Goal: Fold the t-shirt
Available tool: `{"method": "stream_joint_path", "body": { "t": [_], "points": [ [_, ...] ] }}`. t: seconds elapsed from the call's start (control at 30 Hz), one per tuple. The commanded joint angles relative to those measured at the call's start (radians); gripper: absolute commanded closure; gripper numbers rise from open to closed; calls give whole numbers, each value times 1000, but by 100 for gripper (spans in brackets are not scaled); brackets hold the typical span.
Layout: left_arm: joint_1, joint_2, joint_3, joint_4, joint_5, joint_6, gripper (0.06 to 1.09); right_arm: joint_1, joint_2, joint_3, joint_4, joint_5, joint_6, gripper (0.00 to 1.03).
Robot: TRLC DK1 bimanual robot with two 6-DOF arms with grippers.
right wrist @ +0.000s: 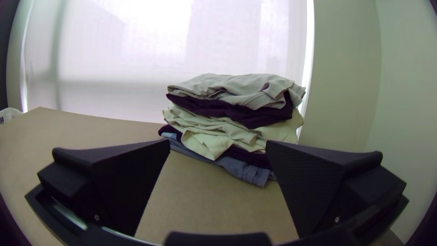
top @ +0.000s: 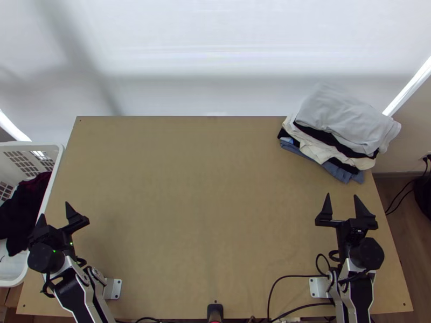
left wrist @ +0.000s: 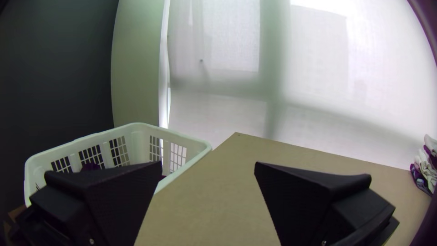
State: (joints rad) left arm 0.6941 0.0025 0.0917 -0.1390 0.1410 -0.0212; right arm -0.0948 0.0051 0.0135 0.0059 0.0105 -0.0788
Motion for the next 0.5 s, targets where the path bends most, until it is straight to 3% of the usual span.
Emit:
{"method": "stream_joint_path", "body": {
  "t": [0.0, 0.2, 0.3, 0.47],
  "points": [
    [2, -2, -37, -28, 2, 20, 10, -3, -7, -4, -20, 8, 7, 4],
    [-4, 4, -37, -31, 0, 20, 10, -3, -7, -4, -20, 8, 7, 4],
    [62, -2, -35, -36, -101, 12, 10, -3, -7, -4, -20, 8, 7, 4],
    [94, -2, -18, 1, -98, 95, 10, -3, -7, -4, -20, 8, 7, 4]
  ]
}}
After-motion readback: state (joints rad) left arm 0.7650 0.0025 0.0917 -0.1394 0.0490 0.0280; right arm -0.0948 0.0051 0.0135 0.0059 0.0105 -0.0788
